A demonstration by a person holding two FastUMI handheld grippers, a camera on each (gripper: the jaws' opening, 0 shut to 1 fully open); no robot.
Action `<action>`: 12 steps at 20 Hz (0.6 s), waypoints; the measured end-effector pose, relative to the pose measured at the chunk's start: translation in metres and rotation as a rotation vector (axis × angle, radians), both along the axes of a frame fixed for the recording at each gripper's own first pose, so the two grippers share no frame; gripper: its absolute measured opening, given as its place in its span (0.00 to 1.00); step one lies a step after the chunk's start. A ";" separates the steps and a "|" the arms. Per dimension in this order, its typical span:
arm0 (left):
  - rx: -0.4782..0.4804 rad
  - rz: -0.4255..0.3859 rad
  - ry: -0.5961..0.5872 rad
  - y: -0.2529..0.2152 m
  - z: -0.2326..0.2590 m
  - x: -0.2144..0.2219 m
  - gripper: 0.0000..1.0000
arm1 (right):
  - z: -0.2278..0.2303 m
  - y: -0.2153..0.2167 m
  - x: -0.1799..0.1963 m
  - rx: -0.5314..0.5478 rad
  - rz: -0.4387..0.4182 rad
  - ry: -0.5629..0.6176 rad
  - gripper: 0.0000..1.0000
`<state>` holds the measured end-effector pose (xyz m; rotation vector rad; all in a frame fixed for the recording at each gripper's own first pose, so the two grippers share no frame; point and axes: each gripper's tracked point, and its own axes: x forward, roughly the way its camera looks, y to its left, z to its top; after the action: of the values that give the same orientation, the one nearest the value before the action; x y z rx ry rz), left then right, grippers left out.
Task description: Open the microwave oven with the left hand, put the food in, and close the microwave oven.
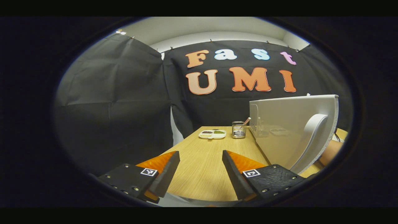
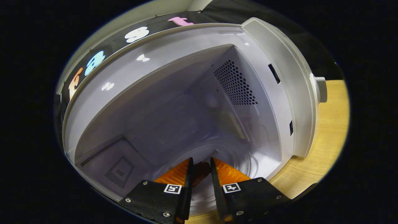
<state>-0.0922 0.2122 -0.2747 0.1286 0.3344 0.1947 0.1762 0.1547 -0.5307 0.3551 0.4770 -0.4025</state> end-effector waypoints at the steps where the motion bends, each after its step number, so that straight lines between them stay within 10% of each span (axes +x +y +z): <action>1: 0.007 0.001 -0.001 0.002 0.001 0.000 0.83 | 0.005 0.000 0.000 -0.018 0.016 -0.011 0.35; 3: 0.002 0.012 -0.004 0.004 0.002 0.001 0.85 | 0.018 -0.002 0.002 -0.047 0.039 -0.044 0.39; 4: -0.007 0.006 -0.002 0.000 0.002 0.000 0.83 | 0.025 -0.004 0.003 -0.054 0.045 -0.059 0.56; 12: -0.029 -0.079 0.023 -0.041 -0.008 0.008 0.83 | 0.057 -0.010 -0.049 -0.123 0.216 -0.037 0.67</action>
<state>-0.0844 0.1716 -0.2826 0.1155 0.3545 0.1098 0.1275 0.1447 -0.4738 0.1893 0.4472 -0.2133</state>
